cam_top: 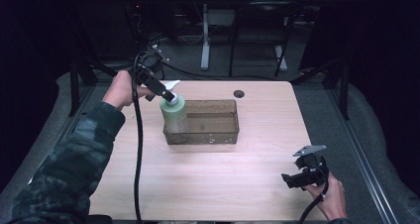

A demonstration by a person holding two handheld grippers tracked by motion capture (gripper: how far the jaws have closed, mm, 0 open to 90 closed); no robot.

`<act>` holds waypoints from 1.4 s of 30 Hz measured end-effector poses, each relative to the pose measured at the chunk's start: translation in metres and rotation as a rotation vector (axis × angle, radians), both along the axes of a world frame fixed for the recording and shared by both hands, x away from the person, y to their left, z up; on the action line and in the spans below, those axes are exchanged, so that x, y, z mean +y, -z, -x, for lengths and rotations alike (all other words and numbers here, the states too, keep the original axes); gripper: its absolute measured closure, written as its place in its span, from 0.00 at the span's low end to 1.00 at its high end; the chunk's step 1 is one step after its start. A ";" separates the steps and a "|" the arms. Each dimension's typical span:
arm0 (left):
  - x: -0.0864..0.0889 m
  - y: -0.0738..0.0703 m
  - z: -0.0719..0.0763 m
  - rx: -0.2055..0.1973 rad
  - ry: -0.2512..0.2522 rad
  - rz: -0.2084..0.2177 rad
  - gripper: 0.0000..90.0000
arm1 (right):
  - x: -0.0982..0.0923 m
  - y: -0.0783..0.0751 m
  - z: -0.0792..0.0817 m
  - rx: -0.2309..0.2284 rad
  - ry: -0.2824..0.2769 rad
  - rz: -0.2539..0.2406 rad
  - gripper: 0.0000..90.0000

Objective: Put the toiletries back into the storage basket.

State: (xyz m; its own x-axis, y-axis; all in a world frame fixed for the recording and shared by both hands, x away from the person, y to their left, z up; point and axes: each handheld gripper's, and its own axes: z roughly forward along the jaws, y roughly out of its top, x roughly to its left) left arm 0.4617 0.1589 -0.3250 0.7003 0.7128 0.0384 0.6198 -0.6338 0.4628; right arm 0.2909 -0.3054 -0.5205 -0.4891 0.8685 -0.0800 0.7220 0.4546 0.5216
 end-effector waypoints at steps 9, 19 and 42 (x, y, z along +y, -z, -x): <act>0.020 0.013 0.029 -0.026 0.006 0.017 0.00 | 0.001 0.000 0.000 -0.003 0.005 -0.003 0.05; 0.034 0.036 0.056 -0.026 0.009 0.035 0.00 | 0.002 0.000 0.000 0.001 0.005 0.002 0.05; 0.049 0.127 0.099 0.019 -0.021 0.069 0.00 | 0.004 0.000 -0.001 0.000 0.000 0.000 0.03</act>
State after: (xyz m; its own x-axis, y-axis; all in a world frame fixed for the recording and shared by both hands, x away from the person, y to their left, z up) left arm 0.3627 0.2083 -0.4525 0.6850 0.7281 -0.0244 0.6418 -0.5873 0.4932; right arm 0.2919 -0.3015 -0.5209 -0.4890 0.8686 -0.0801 0.7221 0.4546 0.5215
